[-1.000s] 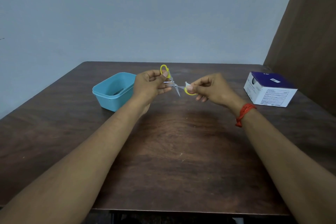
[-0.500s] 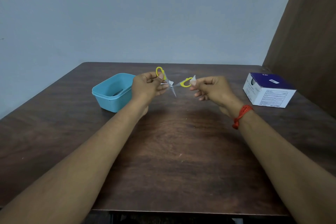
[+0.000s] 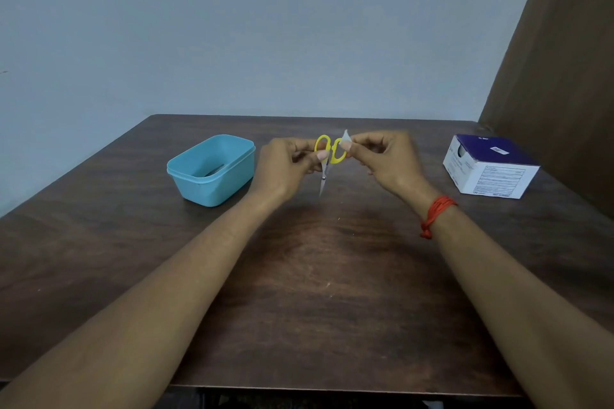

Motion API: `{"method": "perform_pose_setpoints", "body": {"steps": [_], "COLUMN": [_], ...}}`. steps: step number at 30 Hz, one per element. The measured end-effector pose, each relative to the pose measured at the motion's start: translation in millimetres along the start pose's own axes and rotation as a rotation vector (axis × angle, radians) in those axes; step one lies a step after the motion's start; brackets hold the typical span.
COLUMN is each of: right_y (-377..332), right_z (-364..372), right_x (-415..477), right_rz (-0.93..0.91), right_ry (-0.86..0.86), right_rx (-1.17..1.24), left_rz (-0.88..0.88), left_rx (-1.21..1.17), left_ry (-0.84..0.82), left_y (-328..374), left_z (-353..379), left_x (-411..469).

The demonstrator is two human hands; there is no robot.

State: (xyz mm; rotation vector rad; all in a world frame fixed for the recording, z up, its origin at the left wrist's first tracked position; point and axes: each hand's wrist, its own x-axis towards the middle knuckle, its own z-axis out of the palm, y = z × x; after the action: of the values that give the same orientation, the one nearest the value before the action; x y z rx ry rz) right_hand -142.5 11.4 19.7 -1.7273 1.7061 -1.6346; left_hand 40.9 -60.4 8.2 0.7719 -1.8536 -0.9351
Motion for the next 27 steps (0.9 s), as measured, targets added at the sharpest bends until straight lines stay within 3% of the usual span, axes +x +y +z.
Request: {"method": "perform_pose_setpoints", "body": {"steps": [8, 18, 27], "right_y": [-3, -11, -9], "right_z": [0, 2, 7], "right_x": [-3, -5, -4], "right_rz": [-0.069, -0.099, 0.077], "right_ry": [0.037, -0.032, -0.114], "right_rx": [-0.059, -0.174, -0.171], "left_rz": [0.063, -0.005, 0.051], "left_rx": [-0.009, -0.059, -0.03], "left_ry": [-0.016, -0.036, 0.073], "left_y": [1, -1, 1], "left_z": [3, 1, 1], "left_x": [-3, -3, -3]}}
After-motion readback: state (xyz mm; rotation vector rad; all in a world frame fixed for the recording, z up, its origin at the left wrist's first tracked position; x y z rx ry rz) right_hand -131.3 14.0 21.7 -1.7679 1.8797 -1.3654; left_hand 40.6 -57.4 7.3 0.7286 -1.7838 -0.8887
